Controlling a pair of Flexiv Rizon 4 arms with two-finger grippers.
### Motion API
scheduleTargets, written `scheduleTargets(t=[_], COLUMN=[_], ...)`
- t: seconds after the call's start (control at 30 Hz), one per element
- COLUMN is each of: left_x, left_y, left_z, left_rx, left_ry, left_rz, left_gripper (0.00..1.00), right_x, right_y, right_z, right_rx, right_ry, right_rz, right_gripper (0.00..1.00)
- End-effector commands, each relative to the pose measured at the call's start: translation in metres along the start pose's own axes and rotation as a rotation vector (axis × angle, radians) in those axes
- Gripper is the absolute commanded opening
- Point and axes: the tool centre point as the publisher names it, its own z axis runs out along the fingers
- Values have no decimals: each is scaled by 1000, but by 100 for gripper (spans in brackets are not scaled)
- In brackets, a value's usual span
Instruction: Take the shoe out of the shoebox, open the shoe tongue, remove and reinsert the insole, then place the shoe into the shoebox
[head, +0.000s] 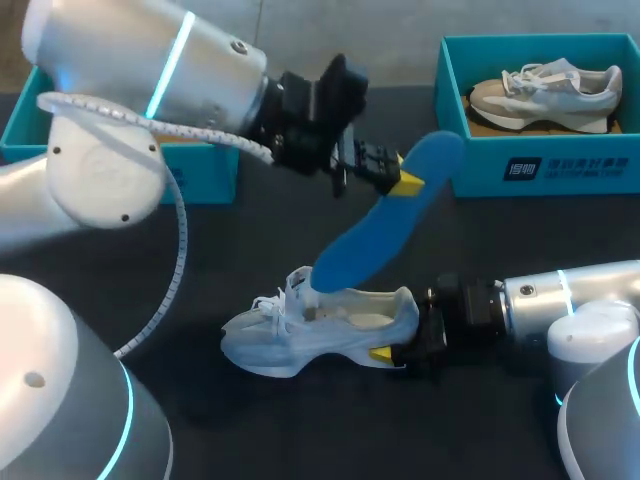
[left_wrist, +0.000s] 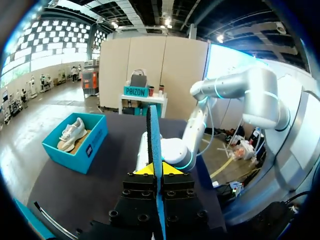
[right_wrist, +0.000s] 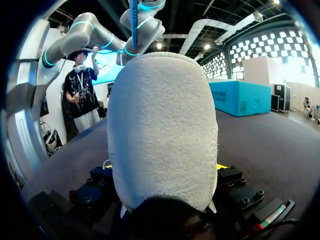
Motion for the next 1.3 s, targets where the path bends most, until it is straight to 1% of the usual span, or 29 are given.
scheduleTargets(t=[0.03, 0.6, 0.8, 1.03, 1.17, 1.3], left_x=[7, 7, 10, 15, 20, 23], left_y=[-5, -5, -5, -14, -22, -31], left_z=[-27, -27, -28, -27, -31, -37], left_rx=[11, 11, 27, 92, 136, 158], left_ry=[-24, -24, -21, 22, 40, 39], left_rz=[-1, -1, -23, -42, -38, -23], left_gripper=[0, 0, 0, 0, 0, 0], right_x=[1, 1, 1, 1, 1, 1], right_y=[1, 1, 1, 1, 1, 1], right_z=[1, 1, 1, 1, 1, 1], right_rx=[6, 6, 6, 6, 6, 6], right_ry=[-1, -1, -1, -1, -1, -1], right_rz=[1, 1, 1, 1, 1, 1], right_gripper=[0, 0, 0, 0, 0, 0])
